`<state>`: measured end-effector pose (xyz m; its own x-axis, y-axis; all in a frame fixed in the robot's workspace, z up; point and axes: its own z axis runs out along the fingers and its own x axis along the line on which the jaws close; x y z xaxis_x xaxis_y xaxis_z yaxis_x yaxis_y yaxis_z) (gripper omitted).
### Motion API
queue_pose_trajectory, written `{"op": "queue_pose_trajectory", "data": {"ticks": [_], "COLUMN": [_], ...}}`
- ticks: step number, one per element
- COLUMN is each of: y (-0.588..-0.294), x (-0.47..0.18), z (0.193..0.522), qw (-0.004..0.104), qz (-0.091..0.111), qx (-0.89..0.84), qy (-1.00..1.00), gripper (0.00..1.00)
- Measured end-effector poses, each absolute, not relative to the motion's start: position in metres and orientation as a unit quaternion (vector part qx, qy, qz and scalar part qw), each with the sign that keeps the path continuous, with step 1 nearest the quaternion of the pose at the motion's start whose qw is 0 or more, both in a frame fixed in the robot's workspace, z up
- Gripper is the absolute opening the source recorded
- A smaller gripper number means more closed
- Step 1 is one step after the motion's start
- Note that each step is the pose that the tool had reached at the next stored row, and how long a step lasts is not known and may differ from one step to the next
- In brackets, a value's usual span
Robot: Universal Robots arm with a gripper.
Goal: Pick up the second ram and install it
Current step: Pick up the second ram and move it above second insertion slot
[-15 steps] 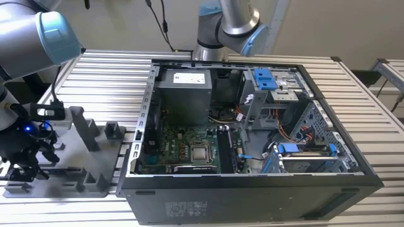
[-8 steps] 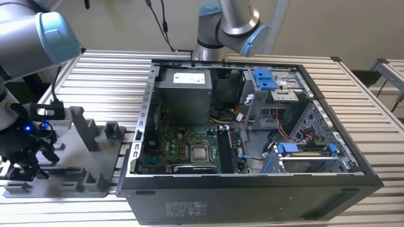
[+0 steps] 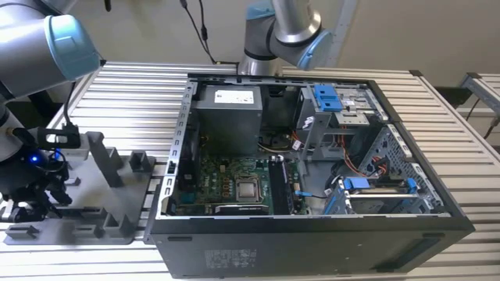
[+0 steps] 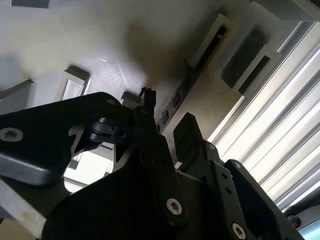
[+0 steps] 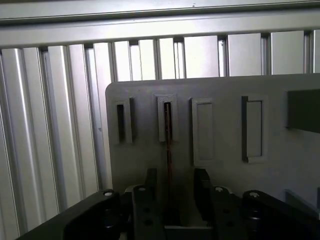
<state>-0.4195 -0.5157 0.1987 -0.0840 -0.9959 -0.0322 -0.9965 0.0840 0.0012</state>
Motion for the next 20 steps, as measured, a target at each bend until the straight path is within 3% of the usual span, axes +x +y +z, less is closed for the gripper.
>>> {"op": "queue_pose_trajectory", "data": {"ticks": [3, 6, 7, 9, 10, 20], "y": [-0.5157, -0.5157, -0.5157, -0.5157, -0.5157, -0.5157], "x": [-0.4195, -0.4195, -0.4195, -0.4195, -0.4195, -0.4195], "z": [0.1987, 0.1987, 0.1986, 0.1986, 0.1986, 0.1983], "qw": [0.011, 0.011, 0.011, 0.011, 0.011, 0.011], "qz": [0.011, 0.011, 0.011, 0.011, 0.011, 0.011], "qx": [-0.677, -0.677, -0.677, -0.677, -0.677, -0.677], "qy": [0.736, 0.736, 0.736, 0.736, 0.736, 0.736], "gripper": [0.29, 0.27, 0.20, 0.20, 0.14, 0.14]}}
